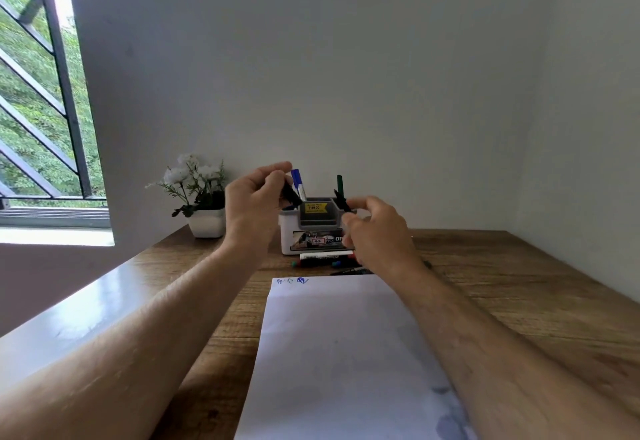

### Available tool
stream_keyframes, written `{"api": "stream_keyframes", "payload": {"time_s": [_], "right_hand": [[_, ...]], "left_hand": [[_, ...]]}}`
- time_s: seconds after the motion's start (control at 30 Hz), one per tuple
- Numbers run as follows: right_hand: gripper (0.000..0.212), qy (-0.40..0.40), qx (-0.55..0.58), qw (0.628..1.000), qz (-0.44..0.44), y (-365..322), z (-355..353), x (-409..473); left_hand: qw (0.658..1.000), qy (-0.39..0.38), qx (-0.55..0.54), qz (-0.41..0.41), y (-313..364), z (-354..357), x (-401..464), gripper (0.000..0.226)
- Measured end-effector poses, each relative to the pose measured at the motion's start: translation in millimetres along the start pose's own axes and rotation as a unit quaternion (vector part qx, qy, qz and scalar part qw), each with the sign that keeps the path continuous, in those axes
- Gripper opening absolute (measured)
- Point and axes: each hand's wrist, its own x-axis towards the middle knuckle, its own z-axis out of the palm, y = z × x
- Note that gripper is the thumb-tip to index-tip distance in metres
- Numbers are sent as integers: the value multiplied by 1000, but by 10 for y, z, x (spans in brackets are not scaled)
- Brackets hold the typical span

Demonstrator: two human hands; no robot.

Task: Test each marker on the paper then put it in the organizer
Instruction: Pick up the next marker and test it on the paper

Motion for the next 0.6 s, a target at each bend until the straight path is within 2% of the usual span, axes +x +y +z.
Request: {"api": "stream_keyframes", "payload": {"time_s": [0.07, 0.13, 0.17, 0.27, 0.4, 0.47, 0.5, 0.57, 0.6], "right_hand": [[34, -30, 69, 996, 46, -1, 30, -13], [30, -56, 104, 991, 70, -4, 48, -21], [30, -70, 135, 985, 85, -9, 55, -28], [36, -88, 224, 961, 137, -6, 73, -38], [18, -70, 212, 963, 150, 22, 46, -24], [11, -54, 175, 972, 144, 43, 40, -32], [19, -47, 156, 977, 139, 54, 40, -38], [32, -49, 134, 981, 129, 67, 51, -46], [31, -66, 132, 982, 120, 65, 67, -54]], "left_hand": [[995, -50, 84, -26, -4, 37, -22, 32], [980, -107, 157, -54, -25, 83, -50, 36], [966, -138, 213, -42, -39, 95, -61, 35], [896, -237, 373, 47, -73, 74, -65, 28], [828, -322, 456, 51, 23, -10, -52, 12], [773, -372, 514, 21, 45, -39, -48, 5], [739, -397, 544, -7, 45, -52, -46, 6], [683, -438, 580, -77, 1, -73, -45, 16], [666, -448, 587, -106, -29, -78, -46, 25]]}}
